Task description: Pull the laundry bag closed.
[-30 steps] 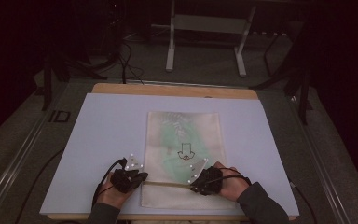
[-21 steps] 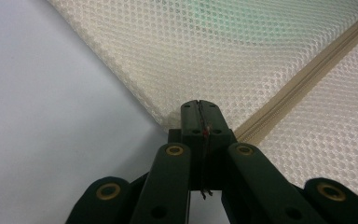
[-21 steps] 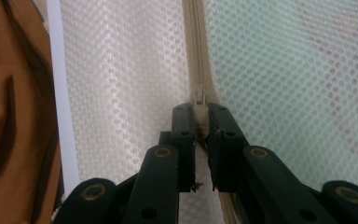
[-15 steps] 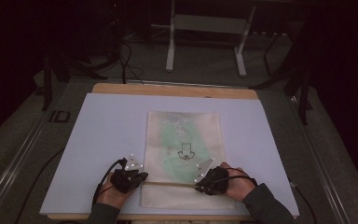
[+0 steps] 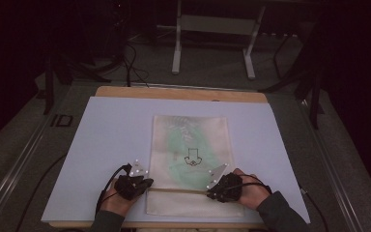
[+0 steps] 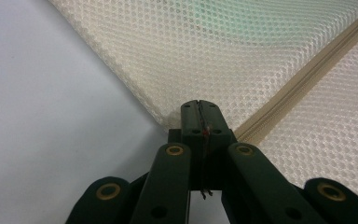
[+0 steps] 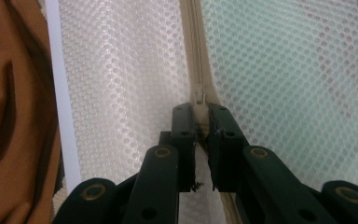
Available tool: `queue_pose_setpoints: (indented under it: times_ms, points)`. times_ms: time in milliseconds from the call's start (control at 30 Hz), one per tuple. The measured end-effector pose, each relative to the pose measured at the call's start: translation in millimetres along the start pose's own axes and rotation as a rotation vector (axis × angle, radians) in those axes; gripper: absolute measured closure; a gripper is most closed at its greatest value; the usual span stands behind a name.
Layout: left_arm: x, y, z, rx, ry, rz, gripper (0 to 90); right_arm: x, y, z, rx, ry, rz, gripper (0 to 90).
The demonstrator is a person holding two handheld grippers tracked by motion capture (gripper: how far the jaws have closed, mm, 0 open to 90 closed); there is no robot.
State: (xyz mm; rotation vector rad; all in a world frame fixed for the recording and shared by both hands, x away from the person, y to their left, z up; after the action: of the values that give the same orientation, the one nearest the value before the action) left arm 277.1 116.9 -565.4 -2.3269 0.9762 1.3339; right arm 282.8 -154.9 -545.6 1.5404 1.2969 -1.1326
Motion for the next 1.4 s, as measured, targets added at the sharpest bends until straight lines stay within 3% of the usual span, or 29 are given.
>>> queue_pose_setpoints:
  times_ms: [1400]
  points:
    - [-0.1, 0.0, 0.1, -0.003, 0.000, 0.001, 89.4, -13.1, 4.7, 33.1, 0.043, -0.011, 0.003, 82.4]
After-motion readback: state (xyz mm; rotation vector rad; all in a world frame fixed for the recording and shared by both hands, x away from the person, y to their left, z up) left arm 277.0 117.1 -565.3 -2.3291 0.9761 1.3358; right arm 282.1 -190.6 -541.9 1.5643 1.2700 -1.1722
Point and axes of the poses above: each handheld gripper's, and its own axes: x roughly forward along the jaws, z roughly out of its underside, y roughly to its right, the point moved 5 cm from there along x, roughly forward along the jaws, and after that the axes turned 8 degrees about -y, right-handed, at the moved point
